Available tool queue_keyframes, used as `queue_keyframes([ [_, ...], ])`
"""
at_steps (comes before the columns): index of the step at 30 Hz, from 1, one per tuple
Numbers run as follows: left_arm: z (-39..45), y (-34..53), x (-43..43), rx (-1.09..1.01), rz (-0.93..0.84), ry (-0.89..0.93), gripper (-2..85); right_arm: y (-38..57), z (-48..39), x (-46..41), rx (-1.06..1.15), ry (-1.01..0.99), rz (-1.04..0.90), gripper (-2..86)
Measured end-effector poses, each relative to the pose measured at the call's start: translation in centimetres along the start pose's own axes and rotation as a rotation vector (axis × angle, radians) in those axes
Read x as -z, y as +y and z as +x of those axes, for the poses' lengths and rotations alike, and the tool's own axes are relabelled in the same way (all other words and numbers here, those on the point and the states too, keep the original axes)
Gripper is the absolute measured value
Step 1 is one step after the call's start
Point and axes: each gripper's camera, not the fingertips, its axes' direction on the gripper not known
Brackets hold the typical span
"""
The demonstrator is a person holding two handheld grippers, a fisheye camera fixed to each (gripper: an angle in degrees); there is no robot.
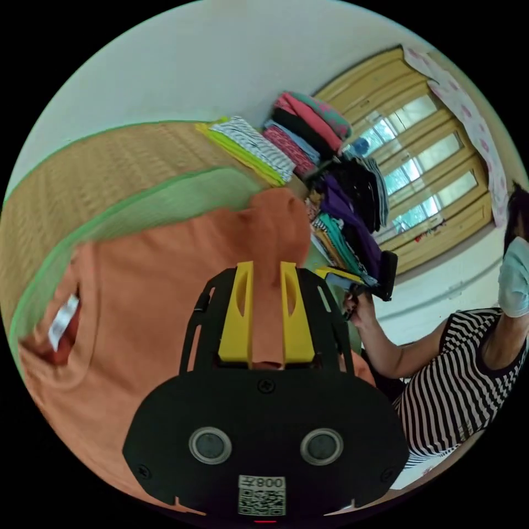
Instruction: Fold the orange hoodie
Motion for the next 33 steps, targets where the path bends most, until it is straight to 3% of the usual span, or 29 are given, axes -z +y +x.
queue_keyframes([
  [9,7.7,-12.7,-19.4,-0.228,-0.176,0.001,9.3,3.7,7.4,1.1,-0.11,-0.165,0.097,3.1],
  [17,10.6,-15.7,-32.0,-0.284,-0.321,-0.245,6.5,5.7,11.4,1.8,-0.138,-0.167,0.13,5.5],
  [21,11.1,-14.4,-31.4,-0.284,-0.252,-0.314,3.5,6.5,12.9,2.2,-0.158,-0.178,0.151,6.5],
  [29,10.0,-6.0,-19.2,-0.105,0.113,-0.122,2.0,7.0,12.7,2.7,-0.098,-0.287,0.233,8.3],
  [33,8.3,-0.5,-15.4,0.033,0.173,-0.074,1.9,6.0,9.4,3.0,0.029,-0.312,0.259,9.8],
])
